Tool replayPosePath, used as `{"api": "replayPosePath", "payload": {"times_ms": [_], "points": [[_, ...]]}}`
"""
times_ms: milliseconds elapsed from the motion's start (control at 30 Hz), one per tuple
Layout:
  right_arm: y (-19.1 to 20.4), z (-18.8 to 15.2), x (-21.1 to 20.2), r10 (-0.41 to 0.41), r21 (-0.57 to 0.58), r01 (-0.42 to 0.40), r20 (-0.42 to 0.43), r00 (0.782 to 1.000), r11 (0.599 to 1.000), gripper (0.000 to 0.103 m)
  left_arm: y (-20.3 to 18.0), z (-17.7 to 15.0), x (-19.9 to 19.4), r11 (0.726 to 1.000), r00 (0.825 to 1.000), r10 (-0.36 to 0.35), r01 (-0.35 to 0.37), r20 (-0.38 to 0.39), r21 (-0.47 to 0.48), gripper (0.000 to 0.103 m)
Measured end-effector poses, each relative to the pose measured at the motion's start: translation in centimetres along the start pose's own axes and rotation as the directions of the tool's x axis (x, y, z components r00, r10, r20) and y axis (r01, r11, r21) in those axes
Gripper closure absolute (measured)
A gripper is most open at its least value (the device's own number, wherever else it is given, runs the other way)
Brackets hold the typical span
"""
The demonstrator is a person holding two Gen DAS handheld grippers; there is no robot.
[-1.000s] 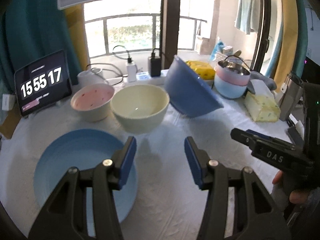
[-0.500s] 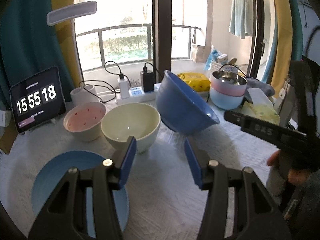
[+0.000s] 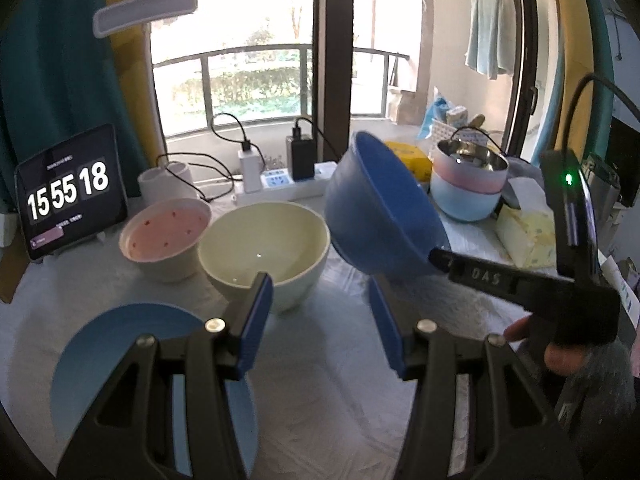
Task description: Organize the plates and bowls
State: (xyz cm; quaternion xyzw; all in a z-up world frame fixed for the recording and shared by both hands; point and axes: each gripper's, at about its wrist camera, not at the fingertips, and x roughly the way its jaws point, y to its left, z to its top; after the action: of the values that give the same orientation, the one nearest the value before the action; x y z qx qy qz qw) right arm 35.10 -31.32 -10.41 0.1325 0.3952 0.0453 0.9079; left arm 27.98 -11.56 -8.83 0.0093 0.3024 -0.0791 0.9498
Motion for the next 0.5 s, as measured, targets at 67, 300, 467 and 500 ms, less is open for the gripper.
{"api": "replayPosePath", "payload": {"times_ms": [67, 300, 467, 500], "points": [[0.0, -0.3, 0.6, 0.005, 0.002, -0.005, -0.021, 1.0, 1.0, 0.05, -0.3, -0.1, 0.7, 1.0, 1.0, -0.007, 0.007, -0.012, 0.006, 0.051], [-0.4, -0.9, 2.3, 0.03, 0.019, -0.029, -0.056, 0.998, 0.999, 0.054, -1.4, 0.2, 2.0, 1.0, 1.0, -0.025, 0.025, -0.008, 0.019, 0.051], [-0.9, -0.9, 2.4, 0.041, 0.025, -0.04, -0.062, 0.997, 0.999, 0.074, -1.8, 0.2, 2.9, 0.999, 0.999, -0.034, 0.034, -0.023, 0.016, 0.051], [-1.0, -0.9, 2.3, 0.04, 0.027, -0.039, -0.06, 0.997, 0.999, 0.076, -1.9, 0.2, 3.0, 0.999, 0.999, -0.037, 0.037, -0.023, 0.017, 0.051]]}}
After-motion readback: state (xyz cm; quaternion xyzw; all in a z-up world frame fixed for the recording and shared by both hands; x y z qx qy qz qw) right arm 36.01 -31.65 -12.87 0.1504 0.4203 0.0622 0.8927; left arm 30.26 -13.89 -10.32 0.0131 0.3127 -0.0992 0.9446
